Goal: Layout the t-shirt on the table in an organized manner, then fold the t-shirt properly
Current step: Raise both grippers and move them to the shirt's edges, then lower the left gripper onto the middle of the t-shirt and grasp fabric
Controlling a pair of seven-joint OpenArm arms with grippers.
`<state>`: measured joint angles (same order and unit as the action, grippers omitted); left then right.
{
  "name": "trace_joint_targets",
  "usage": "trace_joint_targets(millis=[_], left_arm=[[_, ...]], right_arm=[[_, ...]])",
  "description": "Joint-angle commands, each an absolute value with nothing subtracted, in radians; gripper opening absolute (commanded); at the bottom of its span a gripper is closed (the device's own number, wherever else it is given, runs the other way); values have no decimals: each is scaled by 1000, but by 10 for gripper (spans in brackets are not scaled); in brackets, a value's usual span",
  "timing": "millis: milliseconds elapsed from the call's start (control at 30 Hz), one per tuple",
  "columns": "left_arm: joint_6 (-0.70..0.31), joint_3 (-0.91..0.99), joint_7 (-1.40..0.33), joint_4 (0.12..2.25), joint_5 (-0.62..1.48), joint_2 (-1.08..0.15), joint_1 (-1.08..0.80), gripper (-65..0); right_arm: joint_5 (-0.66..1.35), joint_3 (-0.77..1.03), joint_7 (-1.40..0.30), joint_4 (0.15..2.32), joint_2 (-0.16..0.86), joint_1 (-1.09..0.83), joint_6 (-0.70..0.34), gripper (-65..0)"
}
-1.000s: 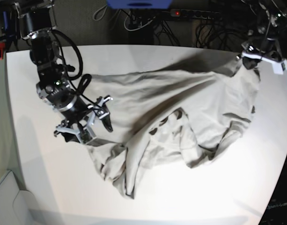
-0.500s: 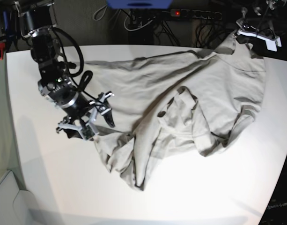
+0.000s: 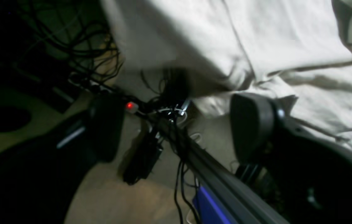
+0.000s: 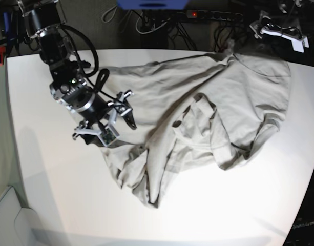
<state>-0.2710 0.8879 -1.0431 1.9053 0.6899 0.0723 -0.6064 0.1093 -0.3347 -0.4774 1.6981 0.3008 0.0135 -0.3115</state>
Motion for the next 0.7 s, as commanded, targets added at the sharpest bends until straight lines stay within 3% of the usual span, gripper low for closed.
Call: trace_joint_targets(millis=[0,300,667], left_arm=[[-277,892,-1032,1929,710,65,-611,-147],[-269,894,-1030,1959,877,44,-530,-295],[-266,966,-1024,1805,618,39,-289,-413]], right_arm=[[113,-328,-450,1713,309,31,-318,-195],[113,-381,-450,1724,306,30,-318,-195],[113,-601,-450,1756,288,91,-318,-195]])
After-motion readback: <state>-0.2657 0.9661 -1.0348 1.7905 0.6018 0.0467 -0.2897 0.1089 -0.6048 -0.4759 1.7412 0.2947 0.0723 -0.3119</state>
